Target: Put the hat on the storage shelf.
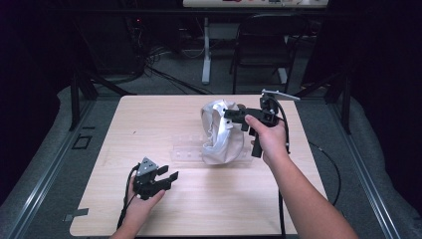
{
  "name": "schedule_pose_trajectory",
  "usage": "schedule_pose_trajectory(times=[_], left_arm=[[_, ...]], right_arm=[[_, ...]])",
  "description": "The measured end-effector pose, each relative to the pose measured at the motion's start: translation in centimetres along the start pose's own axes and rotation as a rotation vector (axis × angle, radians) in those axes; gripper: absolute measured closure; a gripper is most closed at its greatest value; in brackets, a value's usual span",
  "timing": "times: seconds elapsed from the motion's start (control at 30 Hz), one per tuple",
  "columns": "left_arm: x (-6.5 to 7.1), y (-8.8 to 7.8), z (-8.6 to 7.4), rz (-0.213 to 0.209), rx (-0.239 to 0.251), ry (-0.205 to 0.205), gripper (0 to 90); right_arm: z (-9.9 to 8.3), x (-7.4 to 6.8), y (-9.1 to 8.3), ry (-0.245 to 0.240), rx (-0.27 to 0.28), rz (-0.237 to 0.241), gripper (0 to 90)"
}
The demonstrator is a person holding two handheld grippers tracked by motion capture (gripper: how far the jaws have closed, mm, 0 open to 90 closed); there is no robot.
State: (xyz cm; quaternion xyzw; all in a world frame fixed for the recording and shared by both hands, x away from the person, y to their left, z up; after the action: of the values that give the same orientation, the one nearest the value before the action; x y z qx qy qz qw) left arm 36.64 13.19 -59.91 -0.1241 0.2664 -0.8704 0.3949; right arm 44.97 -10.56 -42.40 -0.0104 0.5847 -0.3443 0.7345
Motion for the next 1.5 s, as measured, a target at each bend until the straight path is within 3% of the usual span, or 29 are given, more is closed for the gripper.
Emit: schedule_pose_trajectory(times=[0.5,1.2,1.5], left_arm=[[-0.4,0.1,-0.2,0.009,-0.013,0.019,49.2],[-0.8,-0.2,-0.3,0.022,0.001,-0.003,48.3],[-1.0,-0.3,-0.3,0.024,0.003,-0.011,48.3]], right_arm=[[0.1,-0.1,-1.2,-0.054,0.039,-0.004,48.6],[-1.0,-0.4,-2.0,-0.147,0.041,-0.030,42.6],[-1.5,0.1,-3.2,-0.179,0.039,-0.056,42.2]])
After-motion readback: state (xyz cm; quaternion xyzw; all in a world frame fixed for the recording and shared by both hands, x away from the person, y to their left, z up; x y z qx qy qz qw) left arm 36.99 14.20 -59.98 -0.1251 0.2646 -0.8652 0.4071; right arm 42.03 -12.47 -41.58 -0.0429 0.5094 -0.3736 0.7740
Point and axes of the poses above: each handheld gripper's, and its own axes: y roughly forward along the jaws, z roughly out of its top, x roughly to its right, the point moved 9 cm from there along y, roughly forward along the jaws, and after that the axes turned 11 degrees about y, right-handed, at the moved point
